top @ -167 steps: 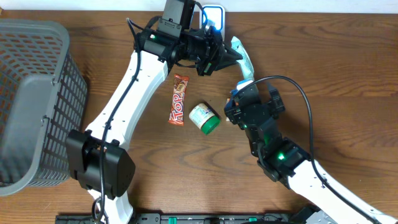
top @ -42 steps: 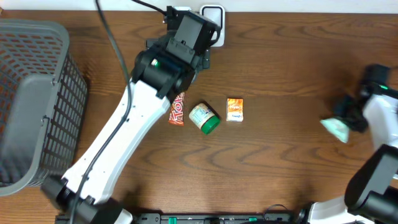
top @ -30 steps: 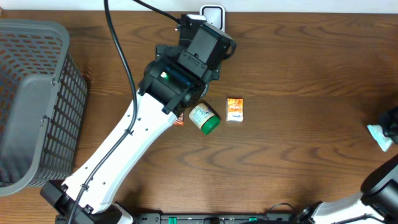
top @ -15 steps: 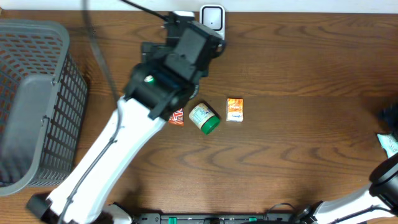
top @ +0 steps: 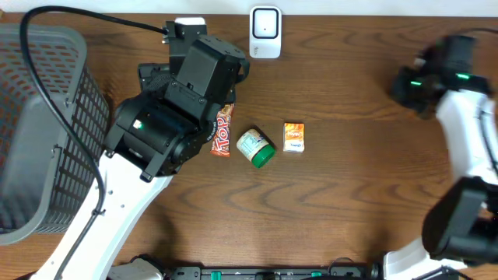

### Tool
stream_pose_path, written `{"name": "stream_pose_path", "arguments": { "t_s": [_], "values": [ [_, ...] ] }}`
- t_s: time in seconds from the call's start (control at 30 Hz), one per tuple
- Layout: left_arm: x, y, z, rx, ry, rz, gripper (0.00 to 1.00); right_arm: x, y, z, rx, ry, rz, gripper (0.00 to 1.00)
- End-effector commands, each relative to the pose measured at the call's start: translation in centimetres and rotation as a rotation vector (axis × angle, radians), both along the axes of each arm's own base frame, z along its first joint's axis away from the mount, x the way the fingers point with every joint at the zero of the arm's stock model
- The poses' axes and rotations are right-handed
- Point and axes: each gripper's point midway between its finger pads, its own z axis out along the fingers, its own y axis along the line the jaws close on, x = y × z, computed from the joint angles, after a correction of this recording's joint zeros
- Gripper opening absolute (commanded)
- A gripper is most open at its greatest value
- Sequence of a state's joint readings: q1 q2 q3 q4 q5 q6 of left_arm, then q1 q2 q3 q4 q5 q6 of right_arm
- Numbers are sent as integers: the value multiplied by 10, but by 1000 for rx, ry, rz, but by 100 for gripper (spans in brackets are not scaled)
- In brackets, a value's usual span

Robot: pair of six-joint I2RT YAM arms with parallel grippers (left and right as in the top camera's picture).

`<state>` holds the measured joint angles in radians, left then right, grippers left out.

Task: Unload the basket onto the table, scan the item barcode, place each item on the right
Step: 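Move the right gripper back over the orange tissue pack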

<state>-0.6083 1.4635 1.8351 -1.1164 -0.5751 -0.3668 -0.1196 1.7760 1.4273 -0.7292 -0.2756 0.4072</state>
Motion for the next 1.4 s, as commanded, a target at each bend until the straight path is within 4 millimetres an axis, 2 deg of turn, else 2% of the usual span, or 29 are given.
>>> {"name": "stream_pose_path", "arguments": {
  "t_s": [0.0,0.07,0.13,0.2,0.4,0.57,0.7,0.93,0.97,1.13,1.27,1.37],
  "values": [
    [-3,7,-2,15,15,24,98,-4,42,-28,-56,83,0,1],
    [-6,9,-5,28,34,24,98,-9,50,-42,-152,128,-19,1],
    [-8,11,-7,38,49,24,98,-18,66,-53,-177,171,19,1],
    [-9,12,-8,41,53,24,98,-25,90,-62,-161,196,100,1],
    [-7,10,-6,-20,30,67,98,-21,162,-83,-149,126,363,5],
    [-8,11,-7,-33,30,79,98,-21,204,-103,-85,107,452,5],
    [-8,11,-7,-33,30,79,98,-29,218,-115,-66,131,489,5],
    [-8,11,-7,-33,31,79,98,-40,209,-124,-101,190,487,4],
    [-8,11,-7,-33,31,79,98,-41,203,-127,-132,204,475,1],
    [-10,12,-10,-28,45,79,98,-42,156,-132,-341,259,358,1],
    [-11,12,-10,-28,48,82,98,-39,115,-122,-424,289,276,1],
    [-11,12,-10,-40,45,91,98,-34,95,-112,-450,291,228,1]
  ]
}}
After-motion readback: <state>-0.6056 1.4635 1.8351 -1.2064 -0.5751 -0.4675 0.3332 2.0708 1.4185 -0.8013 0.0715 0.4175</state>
